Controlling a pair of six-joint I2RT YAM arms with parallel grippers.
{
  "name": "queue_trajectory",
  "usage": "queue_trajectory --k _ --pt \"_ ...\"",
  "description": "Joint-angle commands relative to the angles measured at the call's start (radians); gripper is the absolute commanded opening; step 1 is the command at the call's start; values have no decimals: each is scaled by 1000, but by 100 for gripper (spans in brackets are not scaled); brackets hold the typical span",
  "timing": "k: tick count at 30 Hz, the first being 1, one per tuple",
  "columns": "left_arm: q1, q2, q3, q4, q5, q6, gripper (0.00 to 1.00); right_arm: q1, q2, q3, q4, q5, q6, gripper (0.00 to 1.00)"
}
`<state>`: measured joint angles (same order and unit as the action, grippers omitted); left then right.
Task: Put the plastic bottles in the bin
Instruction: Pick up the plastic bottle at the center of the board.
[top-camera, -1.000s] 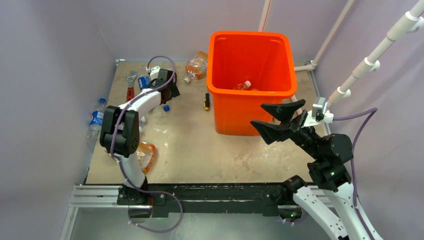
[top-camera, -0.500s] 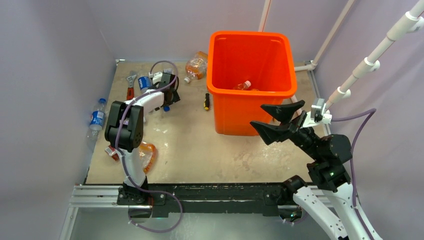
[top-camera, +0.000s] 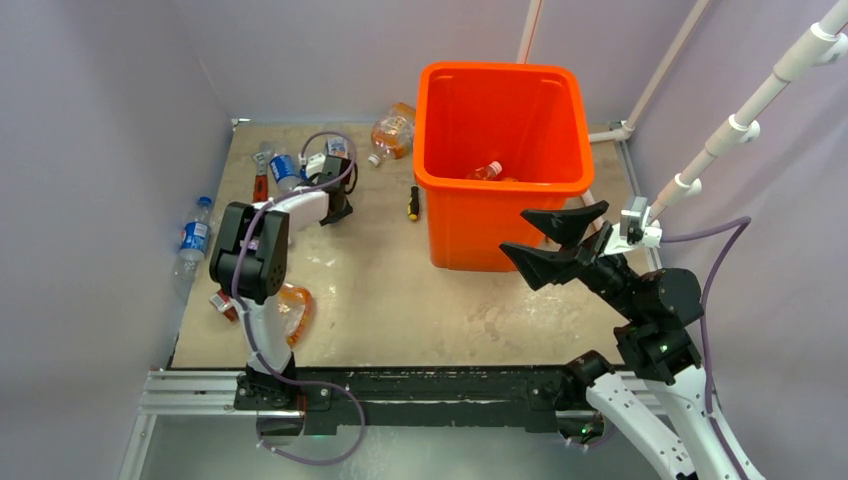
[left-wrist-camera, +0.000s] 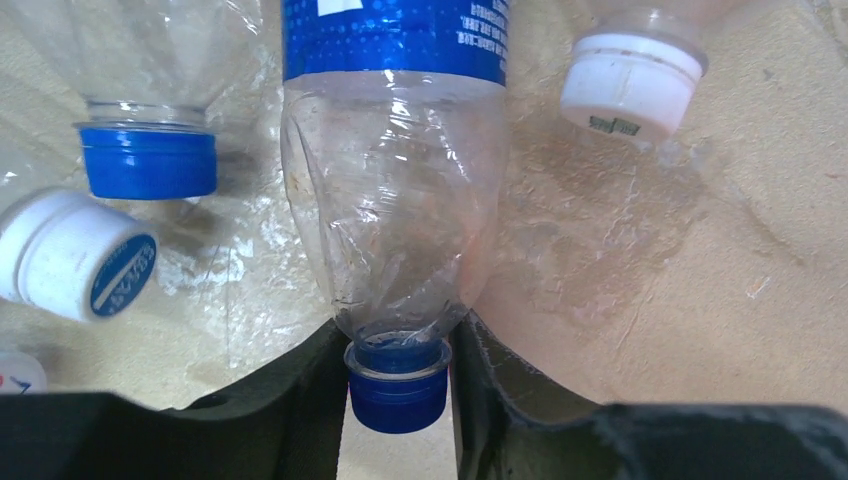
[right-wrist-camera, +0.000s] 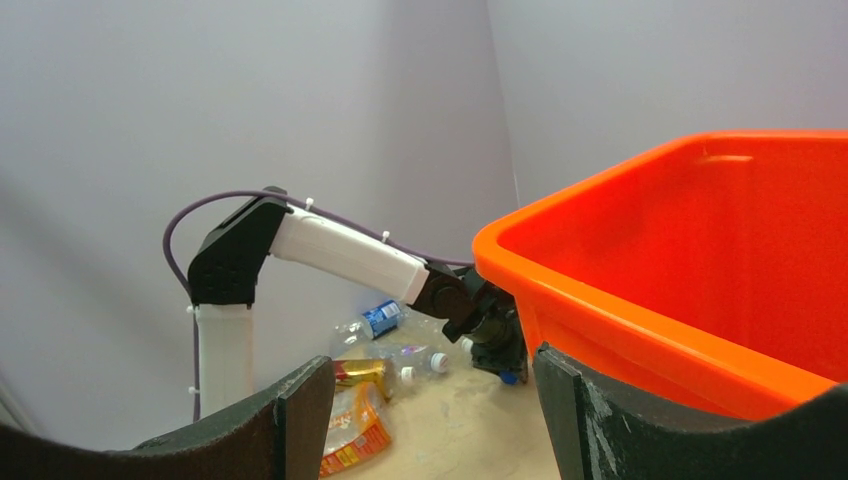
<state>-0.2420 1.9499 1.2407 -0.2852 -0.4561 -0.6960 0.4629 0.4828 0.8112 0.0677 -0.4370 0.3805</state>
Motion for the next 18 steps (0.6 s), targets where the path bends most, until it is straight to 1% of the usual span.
queue_trajectory --k 1,4,6,8,10,12,16,18 --pt "7 -87 -26 -6 2 4 31 3 -4 17 9 12 -12 77" --pt "7 -176 -53 -4 -11 17 21 3 -4 24 11 11 -7 77" --pt "7 -261 -84 4 -10 28 15 3 -1 30 19 9 -1 77" --pt "5 -362 -104 -8 3 40 7 3 7 41 27 2 4 77" --pt "-3 -478 -115 -13 36 60 2 3 16 52 37 -8 9 77" --pt "-20 -583 -110 -14 90 81 0 3 23 55 55 -16 18 77" --pt "-98 -726 -56 -55 223 122 0 3 41 61 81 -31 31 77" --pt "-151 -807 -76 4 315 145 0 3 55 65 101 -45 47 77"
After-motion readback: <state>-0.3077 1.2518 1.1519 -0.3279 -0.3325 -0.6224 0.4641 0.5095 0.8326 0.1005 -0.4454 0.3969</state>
